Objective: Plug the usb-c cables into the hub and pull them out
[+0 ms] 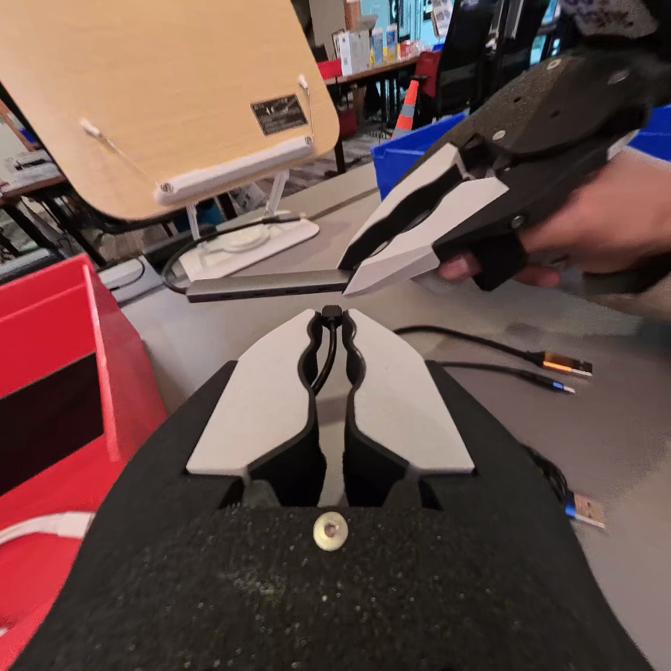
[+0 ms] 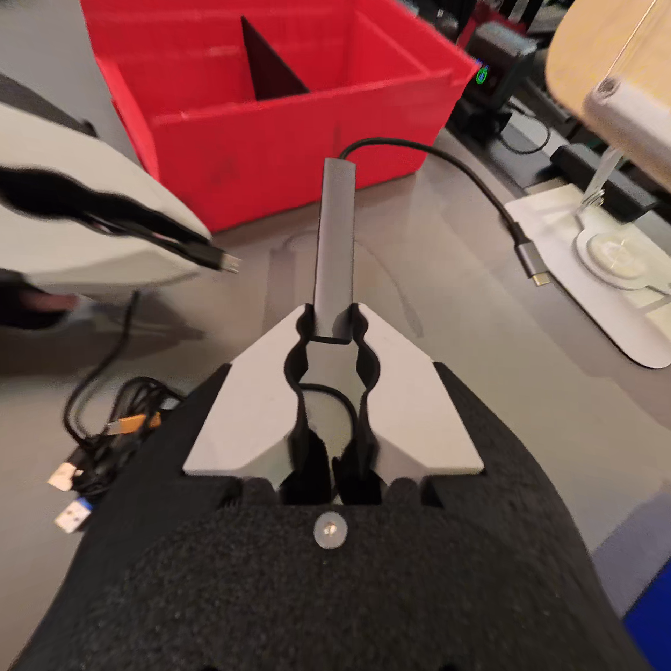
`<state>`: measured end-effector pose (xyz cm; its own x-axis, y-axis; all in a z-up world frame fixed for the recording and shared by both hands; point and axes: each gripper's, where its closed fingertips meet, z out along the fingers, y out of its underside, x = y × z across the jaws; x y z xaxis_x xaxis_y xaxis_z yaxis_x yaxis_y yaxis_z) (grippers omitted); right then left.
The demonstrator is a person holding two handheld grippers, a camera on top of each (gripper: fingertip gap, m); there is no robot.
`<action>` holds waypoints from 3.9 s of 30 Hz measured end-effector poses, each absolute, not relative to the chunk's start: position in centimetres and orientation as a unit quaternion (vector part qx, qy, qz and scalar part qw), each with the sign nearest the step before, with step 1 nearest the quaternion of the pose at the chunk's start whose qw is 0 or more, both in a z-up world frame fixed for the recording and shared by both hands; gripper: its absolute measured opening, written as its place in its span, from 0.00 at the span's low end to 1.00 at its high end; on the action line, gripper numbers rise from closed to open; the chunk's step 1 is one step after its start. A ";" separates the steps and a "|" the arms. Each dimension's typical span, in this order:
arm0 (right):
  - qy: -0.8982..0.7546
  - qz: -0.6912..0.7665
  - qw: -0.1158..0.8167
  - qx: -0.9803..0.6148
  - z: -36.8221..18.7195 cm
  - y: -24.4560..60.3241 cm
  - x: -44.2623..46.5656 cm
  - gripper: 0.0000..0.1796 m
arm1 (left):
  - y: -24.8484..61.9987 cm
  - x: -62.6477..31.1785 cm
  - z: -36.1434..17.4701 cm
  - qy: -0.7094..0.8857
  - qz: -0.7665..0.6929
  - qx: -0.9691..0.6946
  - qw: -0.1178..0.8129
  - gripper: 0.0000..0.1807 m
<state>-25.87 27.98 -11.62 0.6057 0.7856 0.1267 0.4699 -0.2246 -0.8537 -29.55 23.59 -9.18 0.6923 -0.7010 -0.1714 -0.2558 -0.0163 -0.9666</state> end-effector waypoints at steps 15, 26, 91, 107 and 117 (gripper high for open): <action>-0.363 0.257 0.460 -0.769 -9.6 26.3 -26.2 0.12 | 24.5 -28.5 -7.6 0.345 -0.178 -0.661 0.643 0.06; -0.361 0.262 0.455 -0.770 -9.5 25.9 -27.0 0.12 | 24.7 -28.8 -8.3 0.351 -0.158 -0.672 0.633 0.06; -0.330 0.209 0.465 -0.795 -10.0 28.3 -21.9 0.12 | 24.4 -28.8 -8.6 0.322 -0.162 -0.663 0.656 0.09; -0.433 0.412 0.422 -0.682 -4.0 21.8 -21.9 0.12 | 21.4 -27.9 -7.0 0.302 -0.494 -0.646 0.497 0.25; -0.467 0.507 0.351 -0.634 -5.0 18.1 -23.4 0.12 | 18.7 -28.1 -4.0 0.300 -0.612 -0.573 0.455 0.22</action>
<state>-23.40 18.09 -4.99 0.0500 0.9478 -0.3148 0.2358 -0.3175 -0.9185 -28.13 18.75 -4.00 0.0693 -0.9009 0.4285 0.2126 -0.4063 -0.8886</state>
